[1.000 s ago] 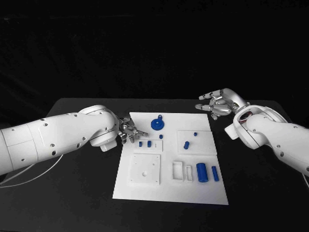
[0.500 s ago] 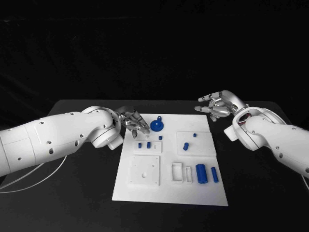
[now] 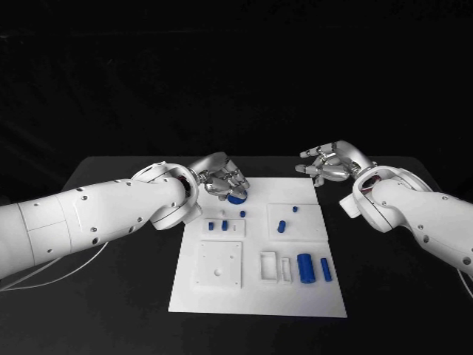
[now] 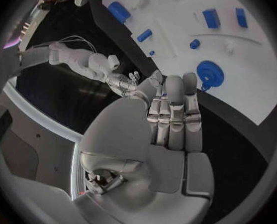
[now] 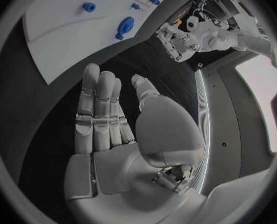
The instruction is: Assemble the parts on the task board
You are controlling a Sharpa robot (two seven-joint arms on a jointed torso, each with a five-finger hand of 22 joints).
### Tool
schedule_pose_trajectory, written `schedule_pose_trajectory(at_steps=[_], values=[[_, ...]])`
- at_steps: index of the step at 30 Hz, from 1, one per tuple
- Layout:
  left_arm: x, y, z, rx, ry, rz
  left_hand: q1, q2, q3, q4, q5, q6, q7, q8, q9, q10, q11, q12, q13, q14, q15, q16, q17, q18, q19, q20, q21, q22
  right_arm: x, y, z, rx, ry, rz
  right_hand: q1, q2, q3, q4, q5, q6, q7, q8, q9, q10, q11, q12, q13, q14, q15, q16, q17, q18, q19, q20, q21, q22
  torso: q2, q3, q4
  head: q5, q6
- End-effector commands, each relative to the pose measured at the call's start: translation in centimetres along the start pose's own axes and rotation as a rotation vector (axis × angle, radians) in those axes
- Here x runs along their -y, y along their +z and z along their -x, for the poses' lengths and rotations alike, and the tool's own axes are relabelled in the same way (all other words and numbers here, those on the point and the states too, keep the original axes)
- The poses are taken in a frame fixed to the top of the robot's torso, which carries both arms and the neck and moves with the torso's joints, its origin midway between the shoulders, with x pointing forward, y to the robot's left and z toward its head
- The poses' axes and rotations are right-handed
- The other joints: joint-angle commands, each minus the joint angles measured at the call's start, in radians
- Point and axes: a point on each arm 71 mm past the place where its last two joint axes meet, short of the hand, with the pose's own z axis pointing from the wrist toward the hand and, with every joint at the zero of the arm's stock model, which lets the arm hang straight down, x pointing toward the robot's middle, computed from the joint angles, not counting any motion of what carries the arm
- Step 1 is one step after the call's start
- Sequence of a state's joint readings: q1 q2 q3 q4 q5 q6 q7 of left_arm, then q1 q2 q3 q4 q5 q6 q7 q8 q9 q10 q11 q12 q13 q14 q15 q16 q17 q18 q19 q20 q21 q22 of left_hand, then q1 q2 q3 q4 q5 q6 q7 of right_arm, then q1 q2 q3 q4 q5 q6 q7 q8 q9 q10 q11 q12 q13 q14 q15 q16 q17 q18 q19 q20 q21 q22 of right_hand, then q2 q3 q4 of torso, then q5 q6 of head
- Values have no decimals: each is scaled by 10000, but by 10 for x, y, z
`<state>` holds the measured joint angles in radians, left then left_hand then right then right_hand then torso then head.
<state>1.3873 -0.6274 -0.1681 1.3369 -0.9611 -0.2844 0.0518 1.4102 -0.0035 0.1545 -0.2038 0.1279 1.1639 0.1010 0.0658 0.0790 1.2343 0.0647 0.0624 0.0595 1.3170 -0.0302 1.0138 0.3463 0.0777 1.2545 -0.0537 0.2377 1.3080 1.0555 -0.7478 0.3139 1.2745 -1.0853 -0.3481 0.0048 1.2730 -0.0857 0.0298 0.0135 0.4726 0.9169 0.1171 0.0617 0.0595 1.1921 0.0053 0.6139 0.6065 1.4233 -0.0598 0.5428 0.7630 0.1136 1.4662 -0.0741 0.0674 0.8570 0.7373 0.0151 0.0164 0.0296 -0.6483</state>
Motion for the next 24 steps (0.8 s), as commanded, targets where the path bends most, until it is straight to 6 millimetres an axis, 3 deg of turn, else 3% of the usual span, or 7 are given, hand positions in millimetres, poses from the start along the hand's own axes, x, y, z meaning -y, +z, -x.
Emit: schedule_pose_trajectory(at_steps=[1,10,13,14,16,20,24], values=[[10,5,-4,45,1791,-1215,-160,-44,-3,-43,-86,-87,-5,-28,-61,-67,-10,-46,-14,129,13,4,6,202,111,61,78,188,-1,0,0,71,290,210,41,-6,157,-4,36,105,47,-25,-1,72,63,-705,-855,62,103,-777,-468,-214,120,103,8,-1056,2,-8,-4,-9,26],[7,17,-20,-30,2948,-903,-424,-364,-30,86,-131,-262,-1,-32,-90,-95,-1,-42,-11,102,26,302,123,165,189,65,246,189,-2,1,1,191,525,312,13,15,299,-28,-25,88,115,-26,-1,96,236,-1837,-2774,-113,289,-1830,-1035,-291,-77,262,-14,-3494,32,-5,-45,-75,82],[4,19,-25,-420,3275,-694,-463,-461,-45,162,-115,-338,23,-34,-119,-416,91,-42,-10,121,85,350,126,195,197,112,257,187,-2,1,1,224,586,369,30,35,380,-37,-4,143,181,-26,1,-279,424,-2416,-3316,-536,469,-2180,-1298,-321,-540,407,-50,-3942,27,0,-43,-89,57],[4,19,-27,-608,3443,-614,-400,-508,-10,255,-116,-327,24,-32,-120,-441,101,-44,-11,99,99,414,125,248,201,148,277,190,-3,1,1,227,621,389,3,32,464,-48,1,221,195,-31,0,-72,482,-2976,-4021,-482,509,-2291,-1559,-248,-562,479,-8,-4325,20,0,-30,-95,39],[2,20,-29,-851,3638,-520,-321,-544,41,265,-10,-345,37,-36,-125,-526,123,-45,-12,86,106,438,115,264,198,152,299,198,-3,1,1,224,672,409,-56,-4,551,-28,19,245,242,-25,3,-273,654,-3728,-4794,-426,561,-2286,-1680,-203,-493,511,-9,-4564,12,-4,-10,-99,16],[0,21,-33,-1169,3941,-411,-269,-582,107,273,21,-399,37,-34,-126,-647,148,-45,-11,72,116,454,95,277,165,164,329,206,-3,1,0,218,731,445,-110,-52,718,-39,30,244,274,-20,5,-70,742,-4639,-5447,-409,604,-2236,-1871,-122,-377,569,9,-5046,16,-18,20,-98,-3],[-2,22,-37,-1302,4280,-441,-248,-689,250,410,41,-400,42,-31,-124,-663,153,-51,-14,41,108,501,22,288,92,164,454,199,-5,1,0,237,766,498,-134,-74,765,-79,28,209,296,-20,4,-90,799,-5046,-5447,-429,630,-2185,-1996,-94,-312,599,19,-5413,15,-11,-12,-72,-1]])
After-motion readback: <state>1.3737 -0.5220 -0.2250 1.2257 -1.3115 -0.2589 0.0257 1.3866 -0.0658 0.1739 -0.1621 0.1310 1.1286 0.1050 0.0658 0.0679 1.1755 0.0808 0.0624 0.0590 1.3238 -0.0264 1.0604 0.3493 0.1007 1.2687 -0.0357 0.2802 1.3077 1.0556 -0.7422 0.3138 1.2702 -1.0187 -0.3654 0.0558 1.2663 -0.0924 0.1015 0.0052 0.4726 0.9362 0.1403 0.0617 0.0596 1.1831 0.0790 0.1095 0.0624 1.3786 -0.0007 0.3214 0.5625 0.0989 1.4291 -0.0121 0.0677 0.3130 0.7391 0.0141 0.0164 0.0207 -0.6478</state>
